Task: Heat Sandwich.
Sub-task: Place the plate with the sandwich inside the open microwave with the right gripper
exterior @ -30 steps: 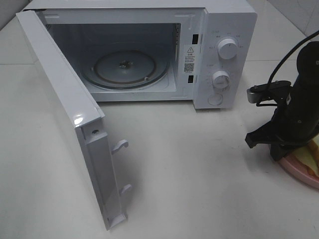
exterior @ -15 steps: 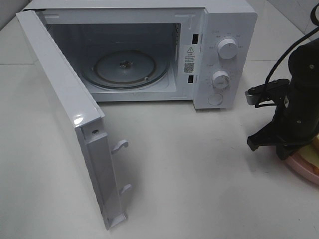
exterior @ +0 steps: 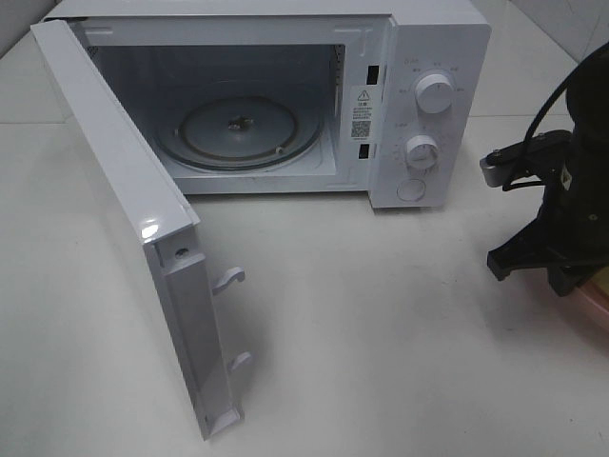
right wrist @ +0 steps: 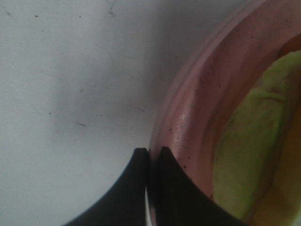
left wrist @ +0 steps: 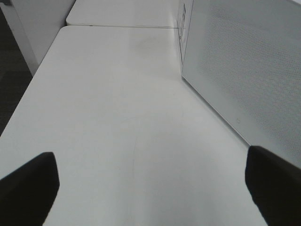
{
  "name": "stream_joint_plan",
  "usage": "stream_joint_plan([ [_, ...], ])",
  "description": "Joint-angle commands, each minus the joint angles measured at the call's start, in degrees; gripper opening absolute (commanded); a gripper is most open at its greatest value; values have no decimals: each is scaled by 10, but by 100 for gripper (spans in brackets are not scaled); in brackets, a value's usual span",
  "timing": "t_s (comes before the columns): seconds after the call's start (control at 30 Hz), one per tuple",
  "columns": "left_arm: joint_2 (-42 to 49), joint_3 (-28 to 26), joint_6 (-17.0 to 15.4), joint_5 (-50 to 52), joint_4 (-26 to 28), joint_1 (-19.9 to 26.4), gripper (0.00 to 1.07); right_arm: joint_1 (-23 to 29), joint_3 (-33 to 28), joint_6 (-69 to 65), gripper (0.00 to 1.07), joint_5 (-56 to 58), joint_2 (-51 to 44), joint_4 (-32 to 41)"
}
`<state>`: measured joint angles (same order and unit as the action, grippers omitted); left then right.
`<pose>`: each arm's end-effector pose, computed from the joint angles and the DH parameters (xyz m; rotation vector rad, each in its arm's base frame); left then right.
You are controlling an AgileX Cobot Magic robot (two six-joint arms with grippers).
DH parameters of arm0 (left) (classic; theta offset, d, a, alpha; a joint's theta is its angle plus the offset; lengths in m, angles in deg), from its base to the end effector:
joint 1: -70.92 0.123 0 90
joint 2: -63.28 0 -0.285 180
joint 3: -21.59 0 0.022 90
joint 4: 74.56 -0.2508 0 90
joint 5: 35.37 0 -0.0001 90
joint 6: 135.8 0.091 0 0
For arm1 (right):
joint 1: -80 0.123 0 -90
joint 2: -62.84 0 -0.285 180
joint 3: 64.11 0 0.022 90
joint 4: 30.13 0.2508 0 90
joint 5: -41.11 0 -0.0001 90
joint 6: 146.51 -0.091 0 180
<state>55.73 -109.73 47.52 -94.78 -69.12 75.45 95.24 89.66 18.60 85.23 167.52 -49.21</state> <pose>-0.0039 -0.0078 0.2790 -0.0181 2.0147 -0.0260 0.2816 0.0552 0.1630 -0.3511 2.9588 -0.3160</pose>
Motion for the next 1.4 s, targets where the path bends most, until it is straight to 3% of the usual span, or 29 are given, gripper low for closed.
stream_joint_plan([
  [0.03,17,1,0,1,0,1,103,11,-1,-5,0,26,-15,-18],
  [0.37,17,1,0,1,0,1,103,64,-7,-3,0,77,-61,-19],
  [0.97,17,1,0,1,0,1,103,175,-98,-6,0,112,-197,-13],
  [1.4,17,1,0,1,0,1,103,269,-99,-5,0,123,-210,-14],
])
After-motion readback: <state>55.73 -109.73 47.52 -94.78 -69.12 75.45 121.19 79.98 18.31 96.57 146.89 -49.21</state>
